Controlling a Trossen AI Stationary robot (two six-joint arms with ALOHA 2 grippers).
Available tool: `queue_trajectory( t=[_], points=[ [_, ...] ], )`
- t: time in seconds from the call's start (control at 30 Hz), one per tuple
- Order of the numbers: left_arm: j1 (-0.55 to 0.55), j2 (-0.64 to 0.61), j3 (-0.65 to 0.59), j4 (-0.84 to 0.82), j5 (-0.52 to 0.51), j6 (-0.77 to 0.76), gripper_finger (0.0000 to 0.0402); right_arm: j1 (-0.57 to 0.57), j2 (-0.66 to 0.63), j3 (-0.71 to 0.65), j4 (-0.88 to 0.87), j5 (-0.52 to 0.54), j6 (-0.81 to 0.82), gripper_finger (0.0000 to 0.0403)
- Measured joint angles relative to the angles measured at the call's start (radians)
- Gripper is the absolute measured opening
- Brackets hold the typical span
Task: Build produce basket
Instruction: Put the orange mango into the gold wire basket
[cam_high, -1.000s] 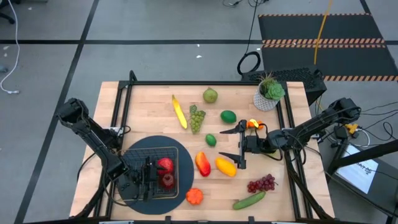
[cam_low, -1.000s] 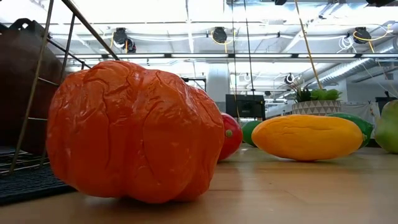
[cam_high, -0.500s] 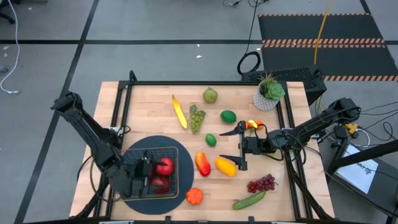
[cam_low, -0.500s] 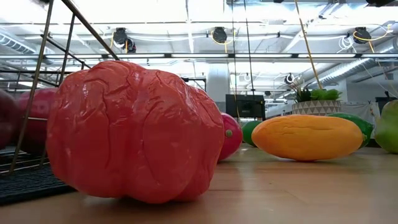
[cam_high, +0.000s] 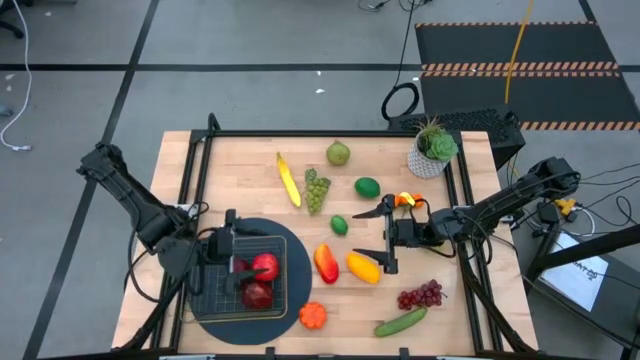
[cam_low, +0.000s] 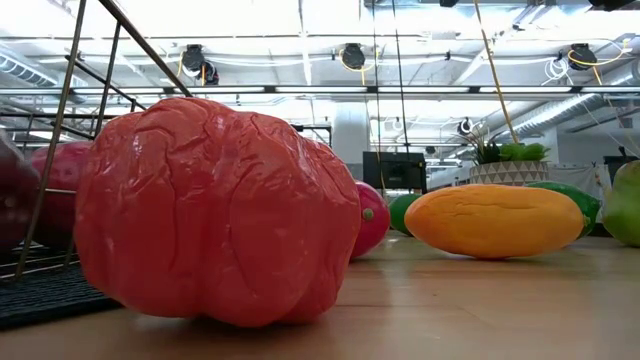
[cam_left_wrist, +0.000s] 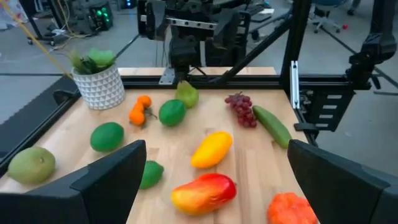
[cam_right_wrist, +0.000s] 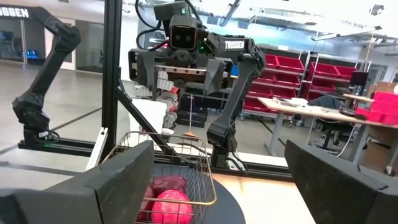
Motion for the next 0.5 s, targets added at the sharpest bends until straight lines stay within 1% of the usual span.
queue_trajectory(
  t=[0.2,0.5],
  points=[
    [0.004,0.0,0.0,-0.032,-0.002,-0.022,0.0388,0.0,0.0,0.0,-0.003,0.001,0.069,0.0357],
    [0.004,0.0,0.0,-0.031,-0.002,0.007,0.0388,0.0,0.0,0.0,-0.052,0.019,0.177,0.0357]
  ],
)
